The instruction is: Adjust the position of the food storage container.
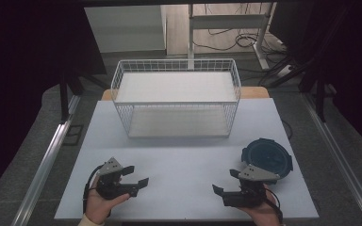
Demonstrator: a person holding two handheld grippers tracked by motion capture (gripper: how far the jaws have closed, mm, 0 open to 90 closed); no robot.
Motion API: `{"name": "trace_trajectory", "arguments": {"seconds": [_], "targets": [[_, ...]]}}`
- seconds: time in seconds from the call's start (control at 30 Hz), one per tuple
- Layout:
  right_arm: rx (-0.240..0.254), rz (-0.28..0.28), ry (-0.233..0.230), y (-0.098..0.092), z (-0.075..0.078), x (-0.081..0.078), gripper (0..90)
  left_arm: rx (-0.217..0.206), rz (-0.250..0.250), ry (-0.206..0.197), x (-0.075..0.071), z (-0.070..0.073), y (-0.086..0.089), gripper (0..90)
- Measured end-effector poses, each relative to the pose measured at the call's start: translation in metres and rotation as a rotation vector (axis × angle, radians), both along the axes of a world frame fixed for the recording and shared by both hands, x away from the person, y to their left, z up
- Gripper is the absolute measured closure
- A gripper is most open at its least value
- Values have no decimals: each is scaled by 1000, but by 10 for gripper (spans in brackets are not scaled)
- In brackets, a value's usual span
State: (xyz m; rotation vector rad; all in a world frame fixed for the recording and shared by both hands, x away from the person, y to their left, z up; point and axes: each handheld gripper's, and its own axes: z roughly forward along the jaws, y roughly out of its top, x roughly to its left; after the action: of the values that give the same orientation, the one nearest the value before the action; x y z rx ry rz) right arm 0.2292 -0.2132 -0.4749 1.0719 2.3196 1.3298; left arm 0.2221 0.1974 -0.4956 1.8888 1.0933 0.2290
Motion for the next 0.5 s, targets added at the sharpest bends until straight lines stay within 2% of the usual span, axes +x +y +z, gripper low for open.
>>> {"name": "trace_trajectory", "arguments": {"seconds": [0.27,0.5], "targets": [[9,4,11,-6,2,2,210,1,8,8,2,-2,4,219],[-3,20,25,-6,1,5,250,8,-4,12,3,-3,3,217]]}}
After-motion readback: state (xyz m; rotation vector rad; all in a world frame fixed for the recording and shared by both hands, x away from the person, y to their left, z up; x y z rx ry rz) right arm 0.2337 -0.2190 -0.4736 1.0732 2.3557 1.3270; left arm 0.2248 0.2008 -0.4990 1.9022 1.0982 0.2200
